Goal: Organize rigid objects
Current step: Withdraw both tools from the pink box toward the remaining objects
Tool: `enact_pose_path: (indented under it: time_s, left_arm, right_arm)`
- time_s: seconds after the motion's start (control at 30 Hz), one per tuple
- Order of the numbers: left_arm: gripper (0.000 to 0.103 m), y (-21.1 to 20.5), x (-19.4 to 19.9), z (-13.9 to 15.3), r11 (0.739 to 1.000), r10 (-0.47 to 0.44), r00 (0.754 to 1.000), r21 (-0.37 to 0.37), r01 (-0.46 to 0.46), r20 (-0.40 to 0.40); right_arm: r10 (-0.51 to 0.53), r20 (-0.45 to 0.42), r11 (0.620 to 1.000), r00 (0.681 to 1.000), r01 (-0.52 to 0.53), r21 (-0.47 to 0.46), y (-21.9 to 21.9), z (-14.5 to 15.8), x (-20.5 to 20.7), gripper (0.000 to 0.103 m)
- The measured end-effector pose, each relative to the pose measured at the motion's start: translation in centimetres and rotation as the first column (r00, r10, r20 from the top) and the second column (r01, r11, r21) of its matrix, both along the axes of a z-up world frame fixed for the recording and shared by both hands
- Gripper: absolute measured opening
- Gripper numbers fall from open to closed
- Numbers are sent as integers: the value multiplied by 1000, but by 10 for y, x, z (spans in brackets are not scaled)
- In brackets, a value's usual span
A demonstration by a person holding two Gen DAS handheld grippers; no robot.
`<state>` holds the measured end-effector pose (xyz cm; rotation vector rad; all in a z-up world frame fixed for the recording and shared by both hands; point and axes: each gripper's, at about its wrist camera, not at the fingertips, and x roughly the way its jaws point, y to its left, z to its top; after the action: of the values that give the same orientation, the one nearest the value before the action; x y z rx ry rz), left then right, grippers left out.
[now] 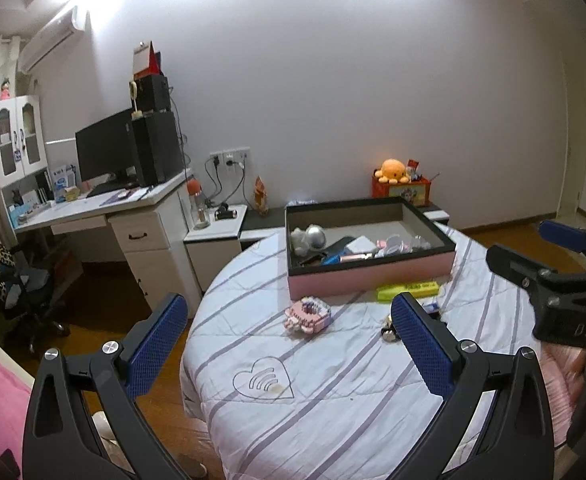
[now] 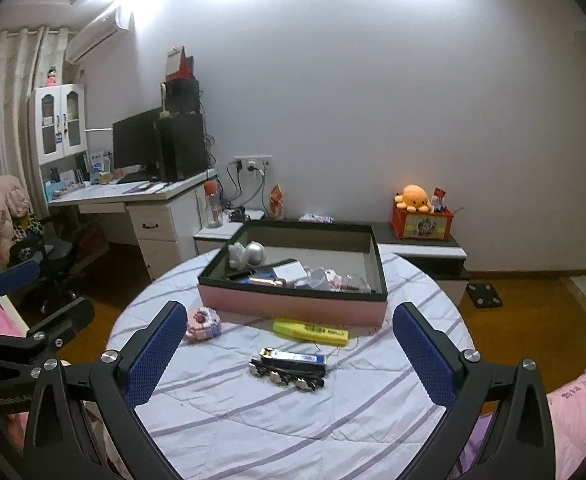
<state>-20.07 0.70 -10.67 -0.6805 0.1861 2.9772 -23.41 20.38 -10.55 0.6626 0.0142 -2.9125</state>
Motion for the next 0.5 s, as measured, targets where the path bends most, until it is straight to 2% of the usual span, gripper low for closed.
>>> enact_pose_path:
  time_s: [0.2,0.5]
  left_arm:
    - [103,-3,-18,-28,1000,8,997,-13,-7,81]
    - [103,-3,-52,-72,1000,2,978,-16,1,210]
  right_arm:
    - [-13,64,1000,998,14,-5,7,-22,-16,103]
    - [-14,239,1000,971,13,7,9,-80,-52,103]
